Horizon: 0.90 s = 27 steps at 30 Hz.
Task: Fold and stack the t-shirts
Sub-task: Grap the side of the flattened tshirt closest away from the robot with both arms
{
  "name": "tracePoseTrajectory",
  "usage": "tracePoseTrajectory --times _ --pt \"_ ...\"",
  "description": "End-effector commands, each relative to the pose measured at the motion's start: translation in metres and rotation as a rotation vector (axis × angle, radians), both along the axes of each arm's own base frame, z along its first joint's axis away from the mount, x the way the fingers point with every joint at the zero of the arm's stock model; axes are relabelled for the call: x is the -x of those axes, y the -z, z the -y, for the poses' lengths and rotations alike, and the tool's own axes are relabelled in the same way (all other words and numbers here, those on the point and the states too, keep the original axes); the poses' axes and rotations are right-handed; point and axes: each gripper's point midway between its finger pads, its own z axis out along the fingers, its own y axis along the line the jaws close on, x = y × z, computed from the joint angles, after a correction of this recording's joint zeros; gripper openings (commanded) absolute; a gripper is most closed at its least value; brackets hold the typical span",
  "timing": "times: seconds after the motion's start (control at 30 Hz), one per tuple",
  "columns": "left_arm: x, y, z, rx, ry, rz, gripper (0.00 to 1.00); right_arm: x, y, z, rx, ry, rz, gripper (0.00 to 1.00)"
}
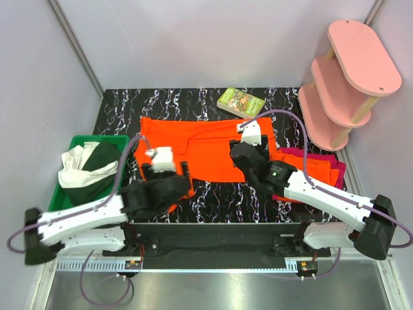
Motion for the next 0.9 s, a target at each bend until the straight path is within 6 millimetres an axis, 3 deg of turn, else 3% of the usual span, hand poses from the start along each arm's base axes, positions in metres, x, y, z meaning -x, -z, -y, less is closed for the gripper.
tracePoseTrajectory --times 0.0,0.03,0.07,0.1,0.13,0.2,0.23,0.27,0.3,0.37,0.4,0.5,0.67,0.7,0.77,0.8,0.87 --pt "0.003 -0.029 0.041 -0.27 0.053 -0.038 0.99 -0.003 -0.004 0.005 -0.017 0.034 0.022 0.75" --pt "0.004 -0.027 0.033 -0.401 0.049 -0.066 0.99 -0.003 -0.003 0.005 -0.019 0.036 0.02 0.75" --pt "-0.004 -0.02 0.049 -0.492 0.018 -0.085 0.99 -0.003 -0.003 0.003 -0.023 0.036 0.02 0.75" --pt "-0.001 -0.028 0.021 -0.673 -0.046 -0.094 0.99 -0.003 -0.003 0.003 -0.022 0.034 0.017 0.75" --pt "-0.003 -0.027 0.023 -0.587 -0.168 -0.066 0.99 -0.003 -0.004 0.003 -0.021 0.033 0.019 0.75" --pt "-0.005 -0.015 0.035 -0.576 -0.184 -0.098 0.99 -0.004 -0.005 0.005 -0.014 0.041 0.026 0.75" --pt "-0.003 -0.01 0.036 -0.466 -0.236 -0.092 0.99 -0.004 -0.006 0.006 -0.014 0.044 0.029 0.75" --pt "0.0 -0.004 0.031 -0.437 -0.251 -0.103 0.99 -0.004 -0.008 0.007 -0.015 0.047 0.034 0.75" --pt "0.0 -0.005 0.044 -0.261 -0.242 -0.109 0.96 -0.003 -0.009 0.009 -0.013 0.054 0.038 0.75" --pt "0.002 0.009 0.04 -0.23 -0.194 -0.165 0.92 -0.002 -0.008 0.013 -0.013 0.059 0.041 0.75" --pt "0.004 0.016 0.048 -0.136 -0.185 -0.206 0.92 -0.001 -0.008 0.015 -0.013 0.064 0.043 0.75" --pt "0.009 0.029 0.031 -0.044 -0.248 -0.246 0.85 -0.001 -0.003 0.015 -0.004 0.065 0.035 0.76" --pt "0.016 0.052 0.005 0.119 -0.373 -0.321 0.88 -0.001 0.005 0.012 -0.002 0.06 0.017 0.76" --pt "0.016 0.057 0.016 0.207 -0.358 -0.352 0.88 -0.001 0.006 0.011 0.001 0.06 0.016 0.76" --pt "0.021 0.07 0.011 0.295 -0.342 -0.386 0.91 -0.001 0.008 0.012 0.009 0.061 0.011 0.76" --pt "0.02 0.072 0.024 0.384 -0.314 -0.406 0.95 -0.001 0.009 0.012 0.012 0.062 0.01 0.76" --pt "0.023 0.085 0.016 0.443 -0.343 -0.423 0.95 -0.001 0.011 0.012 0.017 0.061 0.008 0.76"
